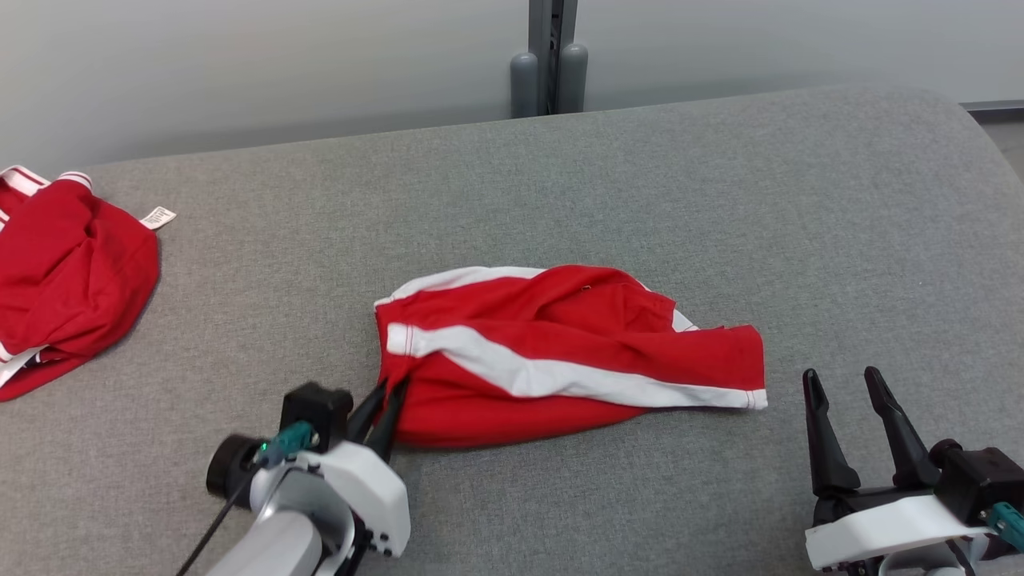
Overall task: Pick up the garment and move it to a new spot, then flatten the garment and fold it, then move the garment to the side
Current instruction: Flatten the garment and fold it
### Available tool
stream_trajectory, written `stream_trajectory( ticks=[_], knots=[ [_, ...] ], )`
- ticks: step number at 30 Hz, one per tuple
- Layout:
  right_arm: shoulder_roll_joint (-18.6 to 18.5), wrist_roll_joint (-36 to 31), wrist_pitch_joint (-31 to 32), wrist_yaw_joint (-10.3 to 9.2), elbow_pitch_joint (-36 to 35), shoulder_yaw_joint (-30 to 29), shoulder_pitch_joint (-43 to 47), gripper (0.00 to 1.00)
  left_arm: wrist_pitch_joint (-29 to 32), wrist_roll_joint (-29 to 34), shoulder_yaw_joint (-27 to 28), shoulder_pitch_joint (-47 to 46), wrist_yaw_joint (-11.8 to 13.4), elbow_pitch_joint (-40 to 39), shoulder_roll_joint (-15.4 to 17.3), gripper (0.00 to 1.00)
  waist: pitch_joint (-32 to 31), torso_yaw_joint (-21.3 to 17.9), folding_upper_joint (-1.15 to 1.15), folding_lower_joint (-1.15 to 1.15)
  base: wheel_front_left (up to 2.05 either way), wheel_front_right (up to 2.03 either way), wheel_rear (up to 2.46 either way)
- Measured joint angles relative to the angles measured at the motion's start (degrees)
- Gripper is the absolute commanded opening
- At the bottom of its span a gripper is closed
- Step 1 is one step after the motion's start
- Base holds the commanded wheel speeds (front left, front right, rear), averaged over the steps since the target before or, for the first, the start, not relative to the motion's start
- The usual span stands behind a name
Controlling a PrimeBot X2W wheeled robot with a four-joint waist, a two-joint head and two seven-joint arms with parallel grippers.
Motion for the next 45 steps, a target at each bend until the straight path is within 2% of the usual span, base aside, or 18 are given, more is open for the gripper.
stream_trajectory(
  ticks=[7,9,11,13,21,30,36,45],
  knots=[
    [0.0,-0.3,0.0,0.00,1.2,-0.1,0.0,1.00,-3.3,-2.7,1.5,5.9,1.4,-0.5,-0.7,0.00,-0.3,0.2,0.00,0.00,0.00,0.00,0.00],
    [0.0,-0.3,0.0,0.00,1.5,-0.1,0.0,1.00,-4.0,-3.4,2.0,6.5,1.4,0.4,-1.1,0.23,-0.4,0.1,0.00,0.00,0.00,0.00,0.00],
    [0.0,-0.3,0.0,0.00,1.9,-0.2,0.0,1.00,-4.9,-3.8,2.6,6.8,1.4,1.5,-1.4,0.50,-0.5,0.1,0.00,0.00,0.00,0.00,0.00],
    [0.0,-0.3,0.0,0.00,2.3,0.0,0.0,1.00,-5.8,-4.0,3.1,6.9,1.3,2.4,-1.4,1.00,-0.7,0.1,0.00,0.00,0.00,0.00,0.00],
    [0.0,-0.5,0.0,0.00,2.5,0.1,-0.4,1.00,-7.9,-3.2,7.5,9.2,0.7,3.1,-2.4,1.00,-1.6,0.4,0.00,0.00,0.00,0.00,0.00],
    [0.0,-1.7,0.0,0.00,0.6,-1.0,-0.3,1.00,-8.1,5.1,17.8,14.5,0.0,-6.1,-4.2,1.00,-3.9,1.2,0.00,0.00,0.00,0.00,0.00],
    [0.0,-2.4,0.0,0.00,-1.5,-1.6,0.1,1.00,-8.1,10.5,25.0,18.2,-1.2,-11.6,-6.8,1.00,-6.2,1.8,0.00,0.00,0.00,0.00,0.00],
    [0.0,-2.7,0.0,0.00,-4.0,-2.3,0.6,1.00,-8.1,15.3,30.3,22.1,-3.7,-13.3,-10.1,1.00,-8.0,2.7,0.00,0.00,0.00,0.00,0.00]
  ],
)
